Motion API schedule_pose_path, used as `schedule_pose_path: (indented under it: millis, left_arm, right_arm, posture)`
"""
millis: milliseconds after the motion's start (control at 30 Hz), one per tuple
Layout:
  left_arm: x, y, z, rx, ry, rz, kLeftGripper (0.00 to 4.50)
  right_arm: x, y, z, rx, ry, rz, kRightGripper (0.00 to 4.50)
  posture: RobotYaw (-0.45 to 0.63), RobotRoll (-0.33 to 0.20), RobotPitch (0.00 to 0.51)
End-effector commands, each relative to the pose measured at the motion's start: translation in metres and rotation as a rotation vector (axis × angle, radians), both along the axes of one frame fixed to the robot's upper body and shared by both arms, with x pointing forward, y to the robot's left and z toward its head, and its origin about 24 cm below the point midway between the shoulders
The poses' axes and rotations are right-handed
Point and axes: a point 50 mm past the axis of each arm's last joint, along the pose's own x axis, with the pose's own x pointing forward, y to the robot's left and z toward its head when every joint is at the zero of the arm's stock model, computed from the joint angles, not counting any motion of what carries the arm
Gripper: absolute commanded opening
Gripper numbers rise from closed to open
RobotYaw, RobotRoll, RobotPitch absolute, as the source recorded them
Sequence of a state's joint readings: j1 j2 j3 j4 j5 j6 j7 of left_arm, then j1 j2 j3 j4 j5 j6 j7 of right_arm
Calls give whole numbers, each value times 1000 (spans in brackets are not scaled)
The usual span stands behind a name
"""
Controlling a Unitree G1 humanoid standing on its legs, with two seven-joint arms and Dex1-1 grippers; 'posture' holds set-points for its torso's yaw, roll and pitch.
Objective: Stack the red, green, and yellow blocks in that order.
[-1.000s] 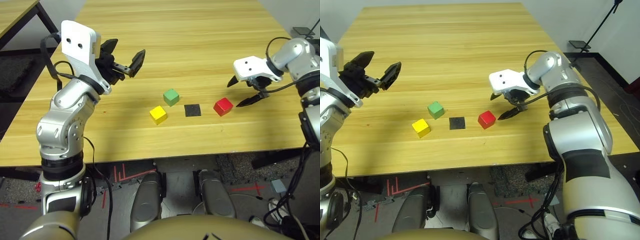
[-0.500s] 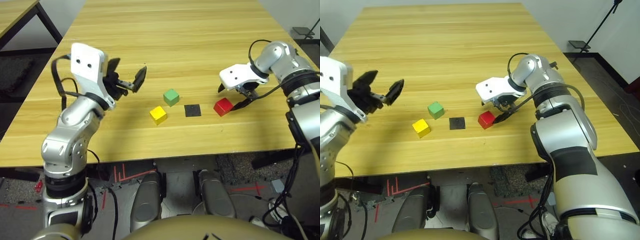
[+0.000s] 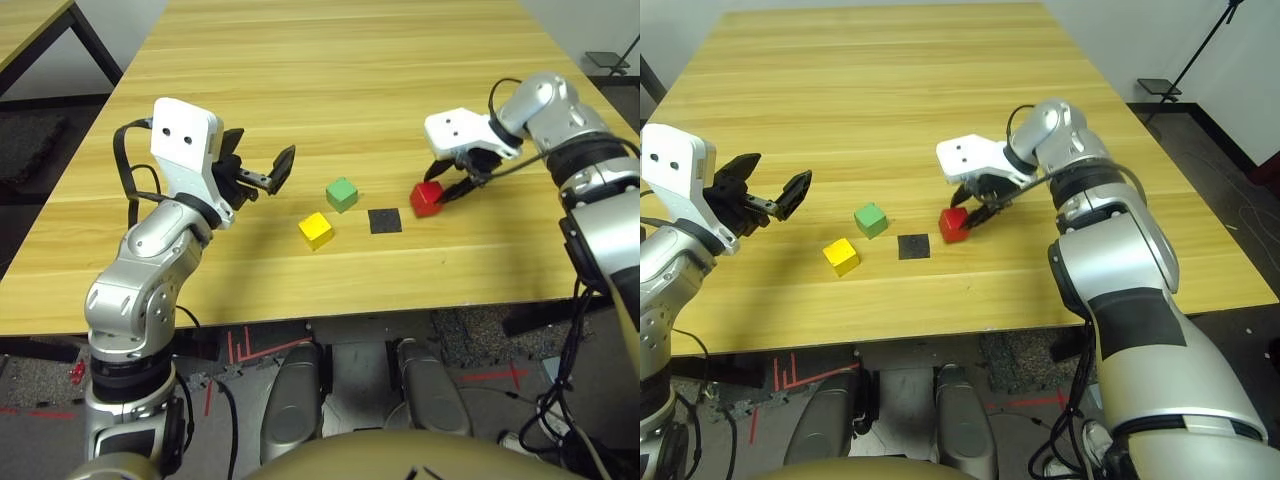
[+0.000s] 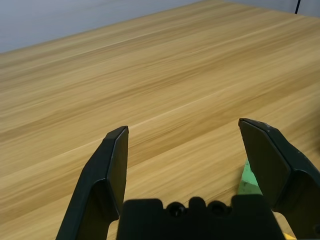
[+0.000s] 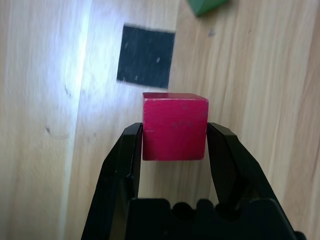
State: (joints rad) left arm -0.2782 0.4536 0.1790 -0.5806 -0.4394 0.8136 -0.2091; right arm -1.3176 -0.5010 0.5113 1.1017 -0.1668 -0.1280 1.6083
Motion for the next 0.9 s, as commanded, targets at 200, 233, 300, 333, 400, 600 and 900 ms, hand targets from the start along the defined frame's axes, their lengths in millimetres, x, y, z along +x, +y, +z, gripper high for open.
schedule_pose_path:
  millis: [200,233,300,333,400,600,900]
  left_arm:
    - [6,-14,-10,-7,61,-39,4500]
    - [6,-15,-11,-4,65,-42,4500]
    - [6,-16,-12,0,68,-44,4500]
    - [6,-17,-12,1,68,-44,4500]
    - [7,-17,-12,2,65,-43,4500]
    - [3,-16,-11,3,55,-22,4500]
    - [1,-16,-12,-3,52,-3,4500]
  right_arm:
    - [-30,22,-12,-17,140,-42,2038]
    - [-32,24,-13,-26,141,-52,2038]
    - [-36,30,-16,-36,146,-60,2038]
    - [-37,32,-18,-36,145,-64,2038]
    - [-38,36,-20,-37,134,-79,2038]
    - [-33,52,-22,-28,46,-68,2038]
    - [-30,54,-21,-52,10,-32,2038]
  posture:
    - [512,-251,130]
    - [515,-252,130]
    - [521,-254,131]
    - [526,-255,131]
    - [526,-255,131]
    - [554,-260,137]
    - [569,-264,140]
